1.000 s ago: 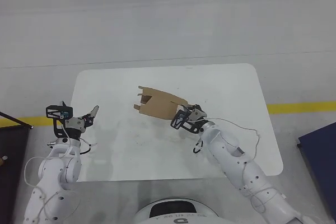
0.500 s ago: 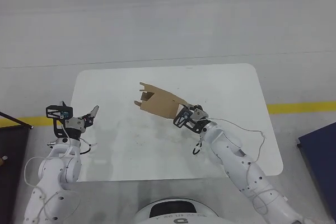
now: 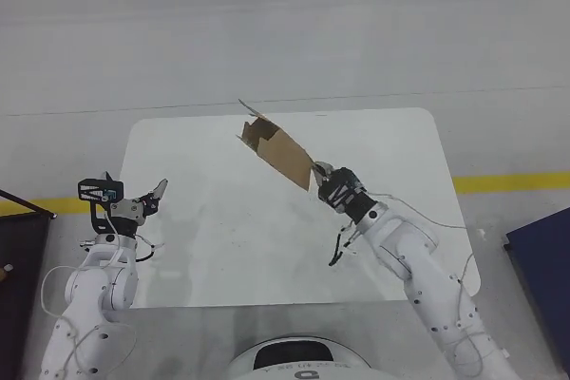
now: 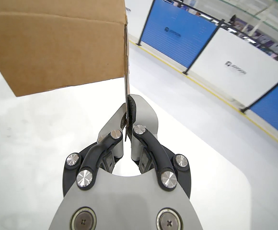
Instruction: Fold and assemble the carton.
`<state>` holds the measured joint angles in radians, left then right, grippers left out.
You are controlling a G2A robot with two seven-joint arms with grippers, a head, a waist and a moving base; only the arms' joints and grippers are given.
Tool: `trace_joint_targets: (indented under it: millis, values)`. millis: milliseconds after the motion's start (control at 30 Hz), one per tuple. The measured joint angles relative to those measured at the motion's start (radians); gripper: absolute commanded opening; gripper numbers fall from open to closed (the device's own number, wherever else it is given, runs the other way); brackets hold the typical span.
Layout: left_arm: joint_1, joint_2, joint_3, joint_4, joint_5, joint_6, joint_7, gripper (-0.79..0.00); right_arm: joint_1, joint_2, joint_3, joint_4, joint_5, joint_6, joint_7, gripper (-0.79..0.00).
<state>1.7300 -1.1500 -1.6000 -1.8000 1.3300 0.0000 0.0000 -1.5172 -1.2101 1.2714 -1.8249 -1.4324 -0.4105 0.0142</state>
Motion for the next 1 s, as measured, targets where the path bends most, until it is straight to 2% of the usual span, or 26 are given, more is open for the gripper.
trace_joint_targets:
  millis: [200, 300, 500, 700, 800, 1000]
  values:
    - [0.000, 0.000, 0.000, 0.000, 0.000, 0.000, 0.000, 0.000, 0.059, 0.014, 0.035, 0.097, 0.454, -0.424, 0.052, -0.785]
    - [0.000, 0.000, 0.000, 0.000, 0.000, 0.000, 0.000, 0.000, 0.079, 0.023, 0.021, 0.139, 0.632, -0.581, 0.082, -0.785]
    - [0.000, 0.000, 0.000, 0.000, 0.000, 0.000, 0.000, 0.000, 0.107, 0.053, -0.030, 0.142, 0.985, -0.602, 0.143, -0.785]
    - [0.000, 0.000, 0.000, 0.000, 0.000, 0.000, 0.000, 0.000, 0.150, 0.080, -0.049, 0.224, 1.292, -0.602, 0.239, -0.785]
    - [0.000, 0.000, 0.000, 0.000, 0.000, 0.000, 0.000, 0.000, 0.171, 0.088, -0.054, 0.255, 1.384, -0.602, 0.287, -0.785]
    - [0.000, 0.000, 0.000, 0.000, 0.000, 0.000, 0.000, 0.000, 0.181, 0.094, -0.049, 0.258, 1.446, -0.602, 0.325, -0.785]
